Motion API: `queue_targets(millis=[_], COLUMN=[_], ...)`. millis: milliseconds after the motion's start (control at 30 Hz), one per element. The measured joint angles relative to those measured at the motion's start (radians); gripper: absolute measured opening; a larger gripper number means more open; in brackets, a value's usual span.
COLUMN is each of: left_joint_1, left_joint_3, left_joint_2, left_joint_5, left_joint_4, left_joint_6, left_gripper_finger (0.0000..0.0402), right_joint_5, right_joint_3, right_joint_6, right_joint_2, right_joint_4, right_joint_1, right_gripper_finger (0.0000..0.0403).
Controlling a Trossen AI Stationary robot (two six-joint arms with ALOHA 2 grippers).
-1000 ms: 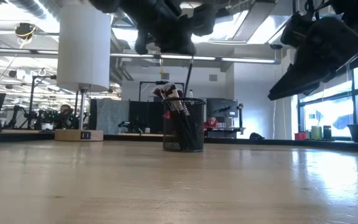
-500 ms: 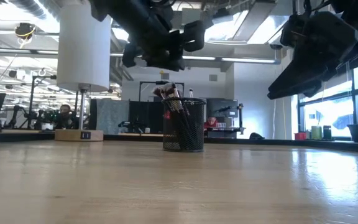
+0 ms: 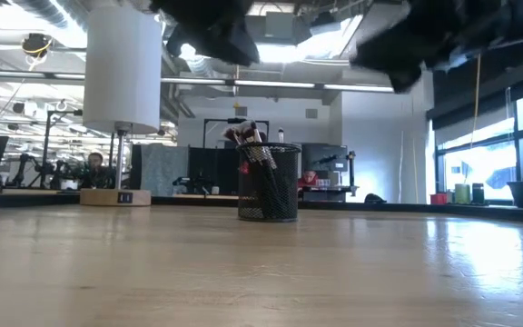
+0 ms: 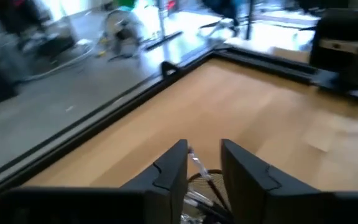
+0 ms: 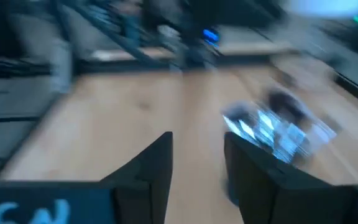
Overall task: Pick & Place Makeup Brushes
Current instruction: Return to home position
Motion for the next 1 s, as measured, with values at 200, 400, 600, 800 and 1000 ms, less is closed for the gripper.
queue_targets(millis=[200,400,600,800,1000], left_joint_1=[0.022,0.086,0.168,0.219,0.230], left_joint_3=[-0.219,-0.508,-0.698,-0.826,-0.956], left_joint_2=[-0.133,-0.323,-0.527,-0.693,-0.847], left_joint_5=[0.101,0.297,0.475,0.584,0.636], left_joint_4=[0.331,0.695,0.772,0.773,0.780], left_joint_6=[0.198,0.372,0.477,0.479,0.465], left_gripper_finger=[0.0061,0.0034,0.0013,0.0002,0.0002], right_joint_5=[-0.176,-0.478,-0.478,-0.529,-0.533], right_joint_3=[0.000,0.000,0.000,-0.026,-0.098], right_joint_6=[-0.102,-0.180,-0.235,-0.184,-0.100], right_joint_2=[-0.023,-0.150,-0.355,-0.502,-0.620], right_joint_4=[0.066,-0.032,-0.223,-0.337,-0.300], right_joint_1=[-0.035,-0.089,-0.186,-0.249,-0.244], right_gripper_finger=[0.0100,0.0028,0.0012,0.0005,0.0004])
